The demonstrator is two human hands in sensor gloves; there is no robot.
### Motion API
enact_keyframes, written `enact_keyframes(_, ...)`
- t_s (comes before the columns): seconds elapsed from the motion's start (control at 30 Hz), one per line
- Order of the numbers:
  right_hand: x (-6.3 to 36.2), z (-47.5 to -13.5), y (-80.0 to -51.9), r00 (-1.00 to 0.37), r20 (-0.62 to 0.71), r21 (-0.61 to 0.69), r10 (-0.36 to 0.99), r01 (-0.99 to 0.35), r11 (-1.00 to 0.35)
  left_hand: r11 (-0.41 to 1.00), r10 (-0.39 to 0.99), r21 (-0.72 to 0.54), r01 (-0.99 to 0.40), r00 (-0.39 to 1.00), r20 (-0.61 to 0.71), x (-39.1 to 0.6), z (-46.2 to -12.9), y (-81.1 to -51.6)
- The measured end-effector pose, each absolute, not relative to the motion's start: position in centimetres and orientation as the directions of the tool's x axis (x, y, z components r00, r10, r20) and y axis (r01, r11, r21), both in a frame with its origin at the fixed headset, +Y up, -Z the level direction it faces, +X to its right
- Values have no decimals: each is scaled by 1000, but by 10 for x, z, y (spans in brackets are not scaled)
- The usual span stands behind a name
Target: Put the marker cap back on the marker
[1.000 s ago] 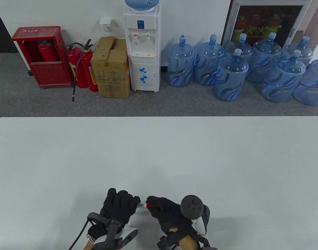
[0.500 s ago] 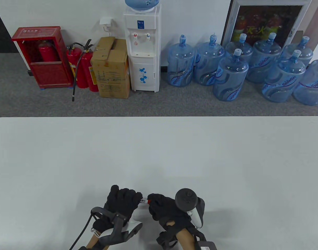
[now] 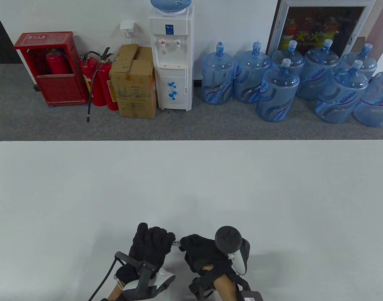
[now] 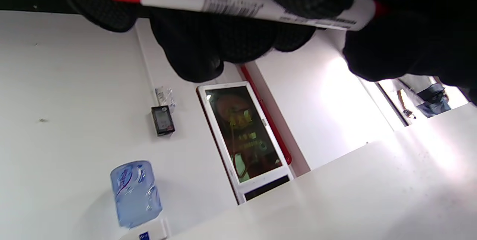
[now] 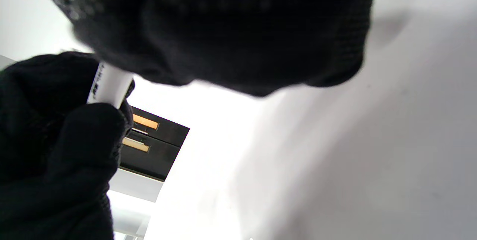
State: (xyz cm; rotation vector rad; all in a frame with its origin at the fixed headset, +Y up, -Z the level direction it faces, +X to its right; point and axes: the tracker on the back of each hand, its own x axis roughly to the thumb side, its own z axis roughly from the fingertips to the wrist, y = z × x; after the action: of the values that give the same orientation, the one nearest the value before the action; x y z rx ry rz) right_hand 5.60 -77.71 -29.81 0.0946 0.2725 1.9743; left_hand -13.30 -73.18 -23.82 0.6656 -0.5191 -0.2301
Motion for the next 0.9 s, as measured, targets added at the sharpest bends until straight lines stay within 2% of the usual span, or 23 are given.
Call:
enact_keyframes(0.23, 56, -301, -788, -378, -146, 250, 914, -908, -336, 696, -512, 705, 135, 782, 356, -134, -238, -735)
enact_keyframes(0.4, 58, -298, -783, -368, -102, 242, 924, -910, -336, 758, -419, 649, 67, 813, 404, -145, -244, -740)
enact_keyframes(0.47, 59, -297, -781, -357, -104, 200, 928, -922, -332, 770, -410, 635, 61, 810, 419, -145, -245, -741)
enact_keyframes(0.6, 67, -297, -776, -363, -58, 203, 930, -916, -345, 778, -404, 624, 75, 820, 406, -150, -249, -738)
enact_keyframes(0.8, 104, -295, -757, -462, -17, 15, 887, -887, -462, 792, -372, 597, 125, 874, 312, -181, -264, -737)
enact_keyframes(0.9, 131, -290, -744, -642, -16, -181, 767, -752, -634, 799, -359, 561, 216, 920, 157, -207, -277, -738)
